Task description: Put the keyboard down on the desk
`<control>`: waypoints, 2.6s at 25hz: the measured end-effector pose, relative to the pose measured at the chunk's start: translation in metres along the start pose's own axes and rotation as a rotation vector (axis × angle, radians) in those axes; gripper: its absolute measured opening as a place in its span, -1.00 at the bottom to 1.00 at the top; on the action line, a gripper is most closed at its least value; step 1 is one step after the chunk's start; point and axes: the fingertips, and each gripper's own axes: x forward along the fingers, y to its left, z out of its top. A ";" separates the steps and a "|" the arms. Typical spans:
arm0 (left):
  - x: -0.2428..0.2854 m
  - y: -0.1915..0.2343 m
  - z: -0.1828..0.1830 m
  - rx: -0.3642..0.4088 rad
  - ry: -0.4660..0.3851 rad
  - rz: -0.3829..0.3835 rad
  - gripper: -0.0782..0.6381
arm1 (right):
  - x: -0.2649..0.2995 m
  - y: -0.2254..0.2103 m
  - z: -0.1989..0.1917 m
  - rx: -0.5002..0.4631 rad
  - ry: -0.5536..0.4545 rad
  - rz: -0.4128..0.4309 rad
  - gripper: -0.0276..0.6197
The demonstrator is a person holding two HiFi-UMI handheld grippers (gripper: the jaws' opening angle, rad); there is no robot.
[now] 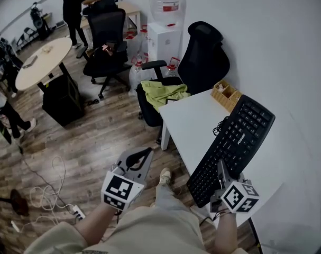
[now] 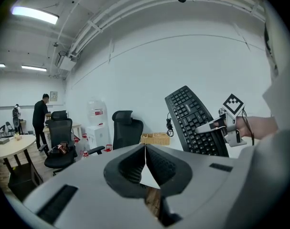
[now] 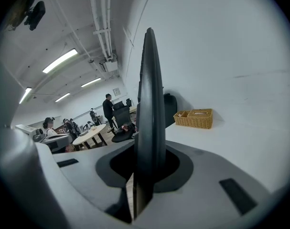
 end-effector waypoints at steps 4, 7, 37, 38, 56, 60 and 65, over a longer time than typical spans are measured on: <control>0.041 0.023 -0.003 0.003 0.034 0.006 -0.71 | 0.049 -0.016 0.005 0.039 0.036 0.008 -0.64; 0.077 0.043 -0.005 0.012 0.065 0.010 -0.71 | 0.091 -0.029 0.008 0.072 0.061 0.022 -0.64; 0.299 0.165 -0.030 0.058 0.291 -0.231 -0.72 | 0.319 -0.080 -0.015 0.570 0.195 -0.063 -0.64; 0.303 0.169 -0.031 0.048 0.301 -0.246 -0.72 | 0.322 -0.078 -0.016 0.589 0.194 -0.070 -0.64; 0.360 0.213 -0.092 0.103 0.435 -0.367 -0.72 | 0.395 -0.103 -0.058 0.831 0.173 -0.205 -0.64; 0.371 0.221 -0.096 0.103 0.447 -0.366 -0.72 | 0.412 -0.107 -0.062 0.885 0.164 -0.209 -0.64; 0.380 0.221 -0.106 0.096 0.470 -0.363 -0.72 | 0.424 -0.109 -0.063 0.910 0.136 -0.178 -0.63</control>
